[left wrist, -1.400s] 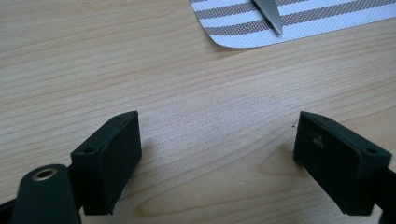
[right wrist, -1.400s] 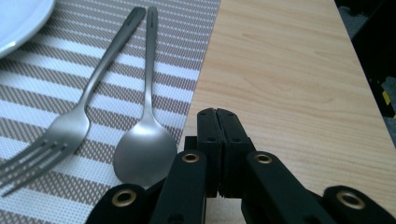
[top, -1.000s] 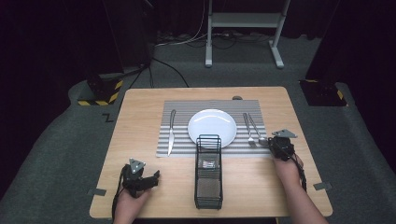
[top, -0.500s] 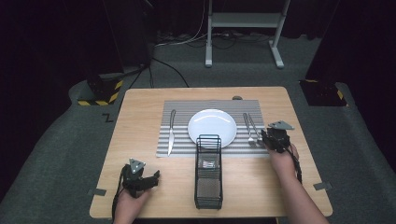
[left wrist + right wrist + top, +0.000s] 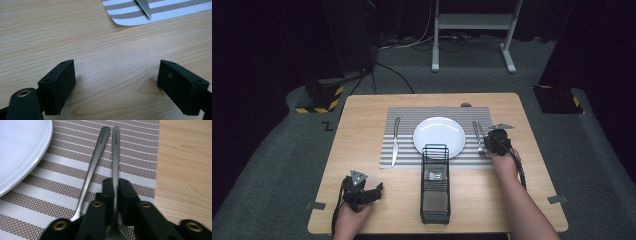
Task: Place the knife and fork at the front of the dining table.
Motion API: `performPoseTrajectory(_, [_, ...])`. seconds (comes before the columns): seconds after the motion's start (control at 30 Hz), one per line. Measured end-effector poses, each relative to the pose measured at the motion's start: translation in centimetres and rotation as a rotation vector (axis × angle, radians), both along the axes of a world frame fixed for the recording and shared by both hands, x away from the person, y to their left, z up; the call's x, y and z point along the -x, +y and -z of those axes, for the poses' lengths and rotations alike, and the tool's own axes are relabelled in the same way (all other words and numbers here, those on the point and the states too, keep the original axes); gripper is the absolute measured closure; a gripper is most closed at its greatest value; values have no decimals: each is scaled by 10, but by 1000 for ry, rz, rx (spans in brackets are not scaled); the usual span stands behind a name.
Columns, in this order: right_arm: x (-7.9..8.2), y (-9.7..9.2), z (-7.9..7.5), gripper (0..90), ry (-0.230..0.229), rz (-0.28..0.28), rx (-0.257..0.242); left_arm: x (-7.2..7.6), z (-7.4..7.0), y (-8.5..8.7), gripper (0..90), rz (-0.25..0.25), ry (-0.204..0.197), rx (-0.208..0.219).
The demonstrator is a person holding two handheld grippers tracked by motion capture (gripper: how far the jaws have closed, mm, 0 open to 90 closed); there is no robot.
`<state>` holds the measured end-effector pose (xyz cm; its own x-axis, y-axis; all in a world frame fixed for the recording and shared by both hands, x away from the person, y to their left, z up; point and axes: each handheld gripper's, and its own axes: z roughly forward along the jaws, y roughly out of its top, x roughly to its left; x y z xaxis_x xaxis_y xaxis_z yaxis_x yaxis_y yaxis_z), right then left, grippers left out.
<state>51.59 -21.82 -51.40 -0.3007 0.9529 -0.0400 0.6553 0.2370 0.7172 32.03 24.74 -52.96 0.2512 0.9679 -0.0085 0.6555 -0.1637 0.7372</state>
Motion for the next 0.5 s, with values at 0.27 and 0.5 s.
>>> performPoseTrajectory(0.27, [2, -1, 0, 854, -6, 46, 1, 0, 0, 0, 153, 0, 0, 0])
performPoseTrajectory(0.5, [4, -4, 1, 852, -20, 99, 4, 0, 0, 0, 153, 0, 0, -2])
